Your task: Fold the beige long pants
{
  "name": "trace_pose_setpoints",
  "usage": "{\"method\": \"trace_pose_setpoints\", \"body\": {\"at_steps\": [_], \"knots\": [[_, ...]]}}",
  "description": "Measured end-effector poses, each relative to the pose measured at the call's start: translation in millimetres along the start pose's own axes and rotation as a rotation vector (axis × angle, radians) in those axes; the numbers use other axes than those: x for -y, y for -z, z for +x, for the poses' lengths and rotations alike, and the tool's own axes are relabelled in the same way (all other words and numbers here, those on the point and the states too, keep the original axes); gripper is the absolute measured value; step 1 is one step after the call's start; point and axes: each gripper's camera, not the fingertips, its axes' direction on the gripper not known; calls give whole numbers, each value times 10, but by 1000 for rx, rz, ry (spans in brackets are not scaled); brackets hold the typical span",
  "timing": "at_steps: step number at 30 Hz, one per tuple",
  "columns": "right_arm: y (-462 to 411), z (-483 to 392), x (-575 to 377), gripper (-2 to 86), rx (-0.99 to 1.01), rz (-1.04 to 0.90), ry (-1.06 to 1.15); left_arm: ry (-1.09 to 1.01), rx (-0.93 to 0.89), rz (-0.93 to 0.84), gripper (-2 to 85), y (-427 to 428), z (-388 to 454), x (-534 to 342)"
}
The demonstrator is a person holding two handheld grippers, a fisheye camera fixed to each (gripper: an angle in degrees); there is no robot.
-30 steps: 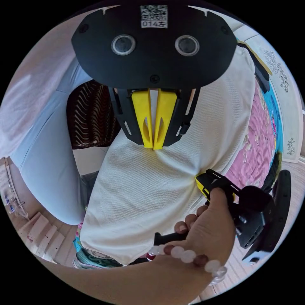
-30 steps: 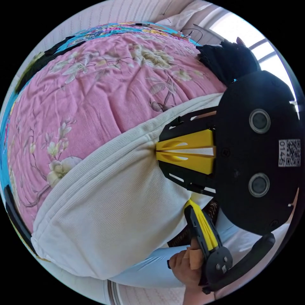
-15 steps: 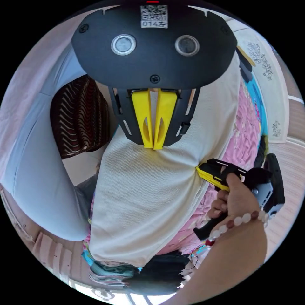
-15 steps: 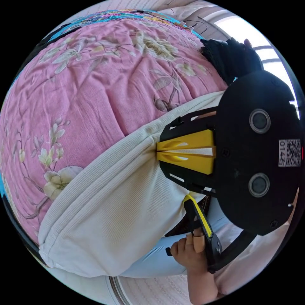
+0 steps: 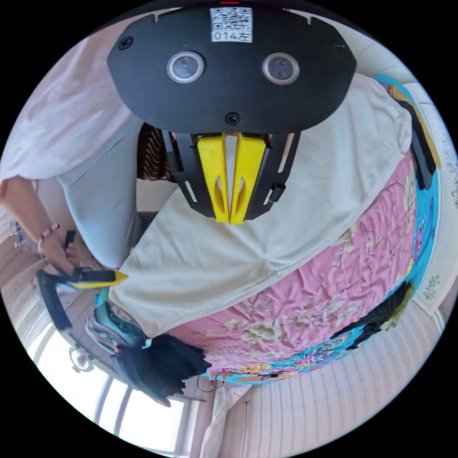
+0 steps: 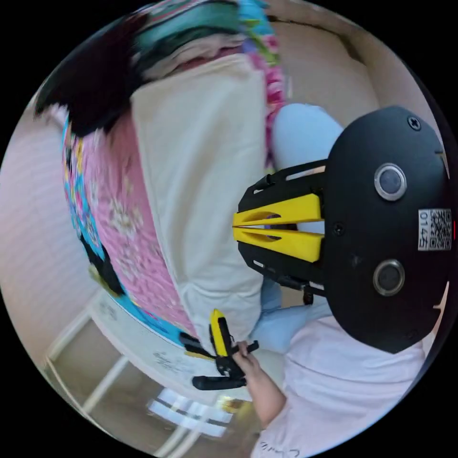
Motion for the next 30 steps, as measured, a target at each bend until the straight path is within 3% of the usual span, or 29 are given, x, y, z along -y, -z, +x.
{"method": "trace_pose_setpoints", "body": {"at_steps": [7, 13, 18, 24, 28, 30], "knots": [[1069, 1911, -579, 117, 15, 328, -527, -144, -74, 66, 67, -171, 317, 1071], [1170, 2907, -523, 125, 175, 355, -736, -247, -127, 42, 111, -493, 772, 2076], [1241, 3381, -455, 58, 376, 344, -734, -359, -128, -27, 132, -883, 1182, 2750], [1326, 3869, -613, 40, 570, 365, -777, -415, -132, -125, 151, -1491, 1599, 3306], [1448, 3980, -623, 38, 562, 364, -750, -383, -99, -276, 144, -1975, 1610, 3435], [1482, 4008, -625, 37, 555, 359, -746, -370, -120, -248, 129, -2003, 1565, 3379]]}}
